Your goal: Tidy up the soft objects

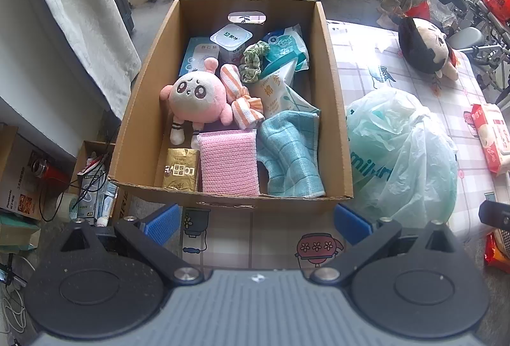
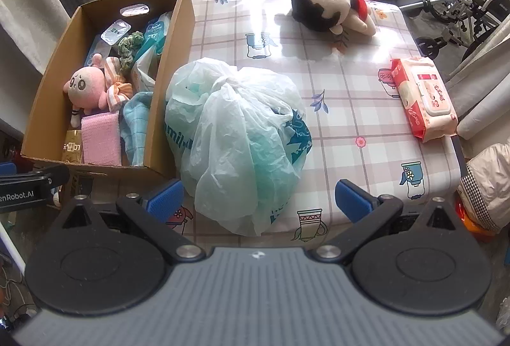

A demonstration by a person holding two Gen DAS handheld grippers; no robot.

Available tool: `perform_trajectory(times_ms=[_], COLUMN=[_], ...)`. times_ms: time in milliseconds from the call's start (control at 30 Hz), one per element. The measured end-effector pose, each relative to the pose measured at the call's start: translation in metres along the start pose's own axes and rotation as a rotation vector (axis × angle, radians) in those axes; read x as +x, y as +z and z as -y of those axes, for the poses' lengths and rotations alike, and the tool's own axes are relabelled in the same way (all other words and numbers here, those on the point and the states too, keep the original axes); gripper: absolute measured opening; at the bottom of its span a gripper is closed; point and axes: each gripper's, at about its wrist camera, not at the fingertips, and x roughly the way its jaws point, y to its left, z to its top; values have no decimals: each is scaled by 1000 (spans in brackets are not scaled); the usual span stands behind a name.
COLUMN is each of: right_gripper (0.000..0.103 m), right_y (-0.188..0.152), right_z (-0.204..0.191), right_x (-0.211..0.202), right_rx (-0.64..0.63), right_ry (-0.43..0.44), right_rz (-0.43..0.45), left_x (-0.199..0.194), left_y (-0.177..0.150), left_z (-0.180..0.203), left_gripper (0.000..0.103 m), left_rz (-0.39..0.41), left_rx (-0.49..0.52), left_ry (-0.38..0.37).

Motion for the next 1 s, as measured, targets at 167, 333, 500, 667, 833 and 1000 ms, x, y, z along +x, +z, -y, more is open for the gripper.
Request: perform_trajectory(times_ms=[167,333,500,667,833,1000], right_gripper=[102,102,102,102,102,102], right_y=[2,3,5,5,5,4], right_z=[1,2,4,5,4,5], right_x=[2,3,6,8,7,9], right_rx=[-2,-3,1,2,2,0], right_ry=[0,-1,-6,-9,-9,-7], right_rz=[-1,-4,-8,-7,-7,-13], left_x=[2,4,8,9,10,10], left_y=[2,3,6,6,5,4], left_z=[1,2,5,7,9,10], left_gripper=[103,103,103,103,103,103], left_rz=[-3,-6,-10,-13,-16,-19], left_rx=[-1,7,9,11,25,27], left_ry=[1,1,-4,-7,-3,-1])
